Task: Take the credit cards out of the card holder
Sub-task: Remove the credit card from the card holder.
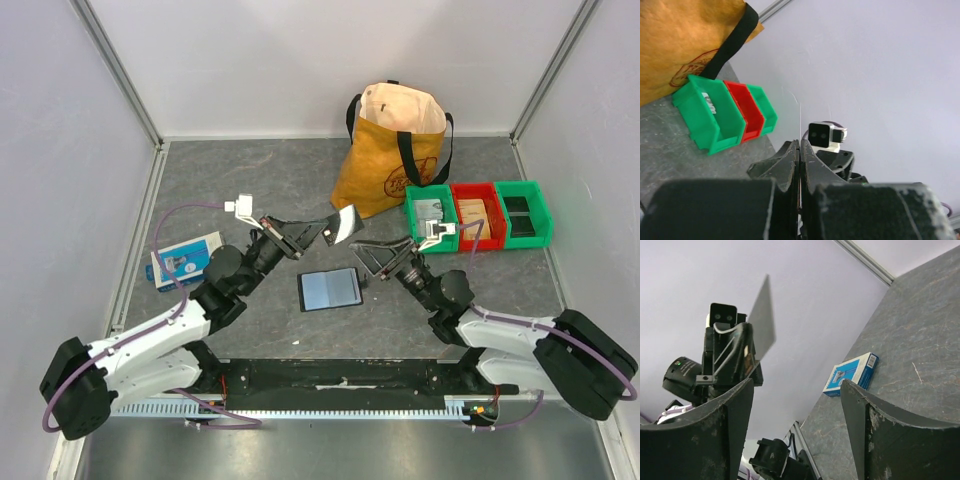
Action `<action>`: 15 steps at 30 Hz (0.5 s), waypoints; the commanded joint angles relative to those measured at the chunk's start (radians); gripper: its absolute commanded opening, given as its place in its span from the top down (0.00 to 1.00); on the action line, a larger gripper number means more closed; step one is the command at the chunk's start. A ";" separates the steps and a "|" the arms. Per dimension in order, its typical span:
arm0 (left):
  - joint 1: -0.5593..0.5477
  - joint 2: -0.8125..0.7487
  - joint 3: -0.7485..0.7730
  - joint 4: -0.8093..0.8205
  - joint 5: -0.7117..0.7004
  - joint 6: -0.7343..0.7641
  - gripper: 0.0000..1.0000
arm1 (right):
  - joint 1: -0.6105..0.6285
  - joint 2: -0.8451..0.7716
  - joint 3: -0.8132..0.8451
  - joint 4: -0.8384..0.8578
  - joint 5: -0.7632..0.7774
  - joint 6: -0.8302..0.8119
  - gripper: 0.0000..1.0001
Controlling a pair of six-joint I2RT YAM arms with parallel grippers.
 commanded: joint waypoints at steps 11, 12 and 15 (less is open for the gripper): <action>-0.046 0.030 -0.024 0.111 -0.123 -0.102 0.98 | 0.007 0.026 0.054 0.274 0.028 -0.021 0.35; -0.048 0.026 -0.027 0.109 -0.131 -0.105 0.98 | 0.007 0.022 0.056 0.274 0.024 -0.026 0.36; -0.048 0.018 -0.027 0.091 -0.136 -0.114 0.98 | 0.007 0.009 0.060 0.266 0.021 -0.040 0.37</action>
